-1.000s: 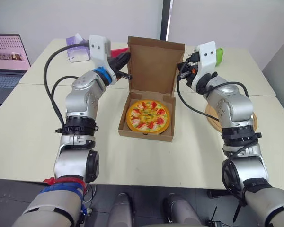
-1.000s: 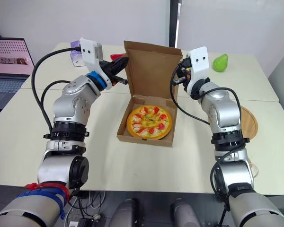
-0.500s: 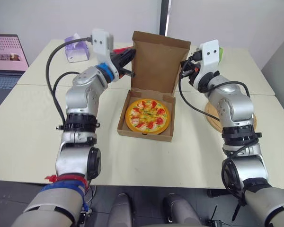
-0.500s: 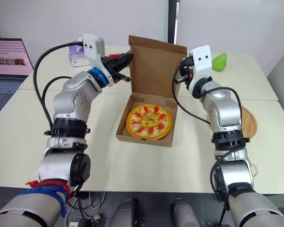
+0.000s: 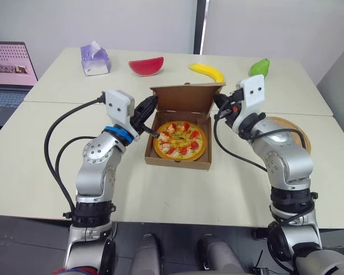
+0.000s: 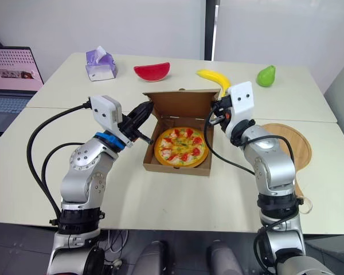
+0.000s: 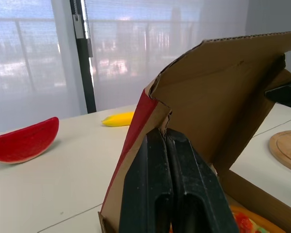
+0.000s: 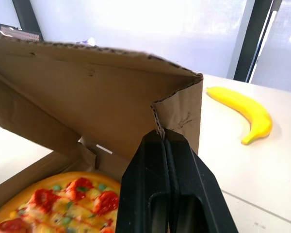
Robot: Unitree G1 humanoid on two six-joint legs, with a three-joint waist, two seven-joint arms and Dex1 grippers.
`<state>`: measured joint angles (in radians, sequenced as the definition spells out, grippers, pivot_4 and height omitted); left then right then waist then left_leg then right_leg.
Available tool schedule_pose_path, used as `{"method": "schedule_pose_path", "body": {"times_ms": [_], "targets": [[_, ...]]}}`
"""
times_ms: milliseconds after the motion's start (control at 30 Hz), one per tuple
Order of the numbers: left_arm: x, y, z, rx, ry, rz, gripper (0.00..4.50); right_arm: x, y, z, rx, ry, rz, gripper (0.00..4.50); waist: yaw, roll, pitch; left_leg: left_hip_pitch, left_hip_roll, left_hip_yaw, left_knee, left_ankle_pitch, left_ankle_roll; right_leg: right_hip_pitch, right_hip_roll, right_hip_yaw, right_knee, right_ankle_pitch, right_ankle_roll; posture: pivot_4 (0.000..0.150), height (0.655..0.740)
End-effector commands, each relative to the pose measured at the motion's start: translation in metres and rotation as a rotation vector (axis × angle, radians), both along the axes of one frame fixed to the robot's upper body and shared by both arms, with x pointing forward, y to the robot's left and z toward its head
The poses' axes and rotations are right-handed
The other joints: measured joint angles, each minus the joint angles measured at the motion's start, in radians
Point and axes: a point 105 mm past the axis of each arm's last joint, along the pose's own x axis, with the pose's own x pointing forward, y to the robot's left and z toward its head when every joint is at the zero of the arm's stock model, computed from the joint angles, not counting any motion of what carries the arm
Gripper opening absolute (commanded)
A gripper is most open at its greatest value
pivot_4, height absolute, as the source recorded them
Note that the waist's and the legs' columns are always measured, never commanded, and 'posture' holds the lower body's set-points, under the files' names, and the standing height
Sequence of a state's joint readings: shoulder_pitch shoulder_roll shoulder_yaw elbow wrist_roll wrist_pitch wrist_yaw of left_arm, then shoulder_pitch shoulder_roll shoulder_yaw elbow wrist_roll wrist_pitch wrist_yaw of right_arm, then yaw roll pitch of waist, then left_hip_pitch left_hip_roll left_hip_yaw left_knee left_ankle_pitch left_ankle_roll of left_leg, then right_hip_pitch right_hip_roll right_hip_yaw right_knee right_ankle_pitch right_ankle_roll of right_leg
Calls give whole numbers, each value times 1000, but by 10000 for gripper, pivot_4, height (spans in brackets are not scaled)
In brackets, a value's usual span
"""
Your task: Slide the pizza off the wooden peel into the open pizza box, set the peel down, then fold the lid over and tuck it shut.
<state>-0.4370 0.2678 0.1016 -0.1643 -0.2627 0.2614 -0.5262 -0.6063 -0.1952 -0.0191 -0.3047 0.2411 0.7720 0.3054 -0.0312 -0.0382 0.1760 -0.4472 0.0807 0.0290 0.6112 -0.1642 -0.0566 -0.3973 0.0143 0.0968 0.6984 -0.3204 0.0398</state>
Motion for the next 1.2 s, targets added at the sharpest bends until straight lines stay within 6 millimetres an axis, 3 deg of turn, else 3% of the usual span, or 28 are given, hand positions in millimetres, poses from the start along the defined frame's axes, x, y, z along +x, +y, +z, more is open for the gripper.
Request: {"method": "schedule_pose_path", "body": {"times_ms": [33,333,400,667,967,1200], "targets": [[-15,-24,5,13,-54,-66,0,-16,21,8,9,-35,99,278,0,0,0,0,0,0,0,0,0,0,0,0,0,0,0,1500,7400],[-19,1,-3,60,-57,58,0,-34,26,-15,-5,12,137,278,-2,0,0,0,0,-1,0,0,0,1,0,0,-1,0,0,1500,7400],[-22,6,-4,144,-104,94,0,-37,26,-20,-7,21,133,278,-4,0,0,2,0,-1,0,0,0,2,0,0,0,0,0,1500,7400],[-31,19,-27,142,-55,165,0,-49,17,-42,-69,20,86,278,-5,0,-1,12,0,1,-3,0,0,10,0,1,-2,-1,0,1500,7400],[-35,36,-25,101,-63,270,0,-52,9,-44,-97,-21,23,278,-5,0,-1,12,0,0,-2,0,0,10,0,1,-2,-1,0,1500,7400],[-41,33,-48,96,29,225,0,-54,13,-53,-88,2,50,278,-5,0,-1,12,0,0,-3,0,0,10,0,1,-2,-1,-1,1500,7400]]}}
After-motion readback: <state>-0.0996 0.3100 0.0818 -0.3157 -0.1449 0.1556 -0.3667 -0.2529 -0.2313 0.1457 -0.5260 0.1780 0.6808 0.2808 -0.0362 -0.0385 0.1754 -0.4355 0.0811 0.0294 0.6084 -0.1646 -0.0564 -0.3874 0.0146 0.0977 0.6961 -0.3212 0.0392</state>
